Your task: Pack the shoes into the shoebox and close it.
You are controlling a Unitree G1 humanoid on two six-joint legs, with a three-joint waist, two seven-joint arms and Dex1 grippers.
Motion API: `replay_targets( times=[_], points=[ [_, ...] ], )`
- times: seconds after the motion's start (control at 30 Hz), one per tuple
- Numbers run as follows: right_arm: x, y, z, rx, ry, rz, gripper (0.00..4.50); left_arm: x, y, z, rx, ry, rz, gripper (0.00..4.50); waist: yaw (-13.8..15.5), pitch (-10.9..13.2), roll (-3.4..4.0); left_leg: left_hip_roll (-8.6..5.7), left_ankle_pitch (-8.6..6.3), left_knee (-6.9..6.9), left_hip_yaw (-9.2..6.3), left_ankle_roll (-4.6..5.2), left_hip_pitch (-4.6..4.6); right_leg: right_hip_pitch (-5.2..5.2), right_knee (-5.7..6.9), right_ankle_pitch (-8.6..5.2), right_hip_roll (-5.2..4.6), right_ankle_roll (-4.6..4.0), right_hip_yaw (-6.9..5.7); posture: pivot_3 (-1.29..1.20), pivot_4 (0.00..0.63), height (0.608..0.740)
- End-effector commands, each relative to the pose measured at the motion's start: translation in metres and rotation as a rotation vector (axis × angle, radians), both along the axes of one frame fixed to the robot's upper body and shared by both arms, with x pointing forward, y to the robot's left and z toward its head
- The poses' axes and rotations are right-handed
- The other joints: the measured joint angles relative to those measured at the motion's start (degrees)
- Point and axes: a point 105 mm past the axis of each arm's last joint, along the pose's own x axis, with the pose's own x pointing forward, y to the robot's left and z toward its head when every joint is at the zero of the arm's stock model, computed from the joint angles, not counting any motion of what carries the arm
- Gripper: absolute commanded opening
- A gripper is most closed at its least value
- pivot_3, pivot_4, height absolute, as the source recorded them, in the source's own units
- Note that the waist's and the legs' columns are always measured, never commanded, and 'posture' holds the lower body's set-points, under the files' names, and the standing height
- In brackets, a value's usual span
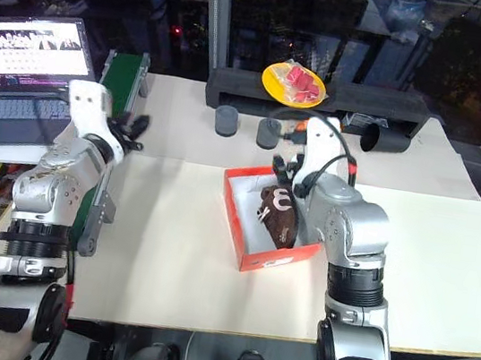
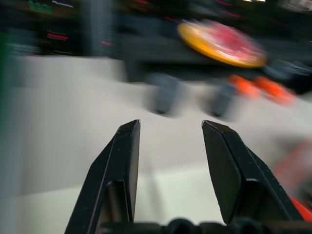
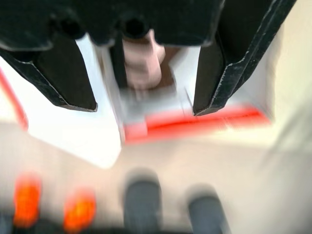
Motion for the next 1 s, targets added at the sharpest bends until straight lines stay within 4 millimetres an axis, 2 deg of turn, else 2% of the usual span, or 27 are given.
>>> replay_targets(
  times=[0.03, 0.1, 0.13, 0.23, 0.33, 0.47, 0.9, 0.93, 0.97, 1.0],
  points=[
    [-0.051, 0.047, 0.046, 0.116, -0.201, 0.425, 3.74, -0.001, 0.021, 0.016, 0.052, -0.071, 0.152, 2.13, 0.2, 0.0, 0.00, 0.00, 0.00, -0.02, -0.03, 0.00, -0.02, 0.00, 0.01, 0.00, 0.00, 0.00, -0.05, 0.00, 0.150, 0.740],
    [-0.090, 0.061, 0.041, 0.099, -0.221, 0.687, 3.74, 0.000, 0.029, 0.006, 0.020, -0.031, 0.200, 2.13, 0.5, 0.0, 0.00, 0.01, 0.00, -0.02, -0.09, 0.00, -0.03, 0.04, 0.03, 0.00, -0.01, 0.00, -0.13, 0.00, 0.150, 0.740],
    [-0.109, 0.063, 0.032, 0.066, -0.211, 0.804, 3.74, 0.000, 0.031, -0.002, 0.028, 0.004, 0.212, 2.13, 0.8, 0.0, 0.00, 0.01, 0.00, -0.02, -0.13, 0.00, -0.05, 0.08, 0.05, 0.00, -0.02, -0.01, -0.18, 0.00, 0.150, 0.740],
    [-0.136, 0.060, 0.015, 0.030, -0.168, 0.962, 3.74, 0.001, 0.036, -0.018, 0.057, 0.093, 0.224, 2.13, 1.6, 0.0, -0.01, -0.03, 0.00, 0.01, -0.32, -0.01, -0.06, 0.27, -0.02, 0.00, -0.09, 0.00, -0.42, 0.00, 0.150, 0.740],
    [-0.136, 0.054, 0.000, -0.017, -0.121, 0.965, 3.74, 0.000, 0.041, -0.038, 0.070, 0.228, 0.218, 2.13, 1.5, 0.0, -0.01, -0.06, 0.00, 0.14, -0.31, -0.01, -0.03, 0.27, -0.09, 0.00, -0.12, -0.01, -0.43, 0.00, 0.150, 0.740],
    [-0.129, 0.049, -0.033, -0.203, -0.064, 0.923, 3.74, -0.002, 0.044, -0.043, 0.043, 0.287, 0.193, 2.13, 1.5, 0.0, -0.02, -0.02, 0.06, 0.15, -0.31, -0.10, 0.09, 0.25, 0.05, 0.00, -0.06, -0.03, -0.44, 0.00, 0.150, 0.740],
    [-0.114, 0.049, -0.046, -0.226, -0.084, 0.845, 3.74, -0.005, 0.053, -0.036, 0.075, 0.253, 0.224, 2.13, 1.7, 0.0, -0.02, -0.03, 0.06, 0.10, -0.29, -0.12, 0.03, 0.17, 0.08, -0.03, -0.04, -0.08, -0.40, 0.00, 0.150, 0.740],
    [-0.114, 0.049, -0.046, -0.226, -0.083, 0.844, 3.79, -0.005, 0.054, -0.036, 0.074, 0.253, 0.227, 2.64, 1.7, 0.0, -0.02, -0.03, 0.06, 0.10, -0.29, -0.12, 0.03, 0.17, 0.08, -0.03, -0.04, -0.08, -0.41, 0.00, 0.150, 0.740],
    [-0.113, 0.048, -0.046, -0.225, -0.083, 0.841, 3.79, -0.005, 0.055, -0.036, 0.072, 0.253, 0.228, 2.85, 1.7, 0.0, -0.02, -0.03, 0.06, 0.10, -0.29, -0.12, 0.03, 0.17, 0.08, -0.03, -0.04, -0.08, -0.41, 0.00, 0.150, 0.740],
    [-0.112, 0.048, -0.047, -0.224, -0.081, 0.836, 3.79, -0.005, 0.056, -0.035, 0.070, 0.250, 0.230, 3.36, 1.8, 0.0, -0.02, -0.03, 0.06, 0.10, -0.29, -0.12, 0.03, 0.17, 0.07, -0.03, -0.04, -0.08, -0.41, 0.00, 0.150, 0.740]
  ],
)
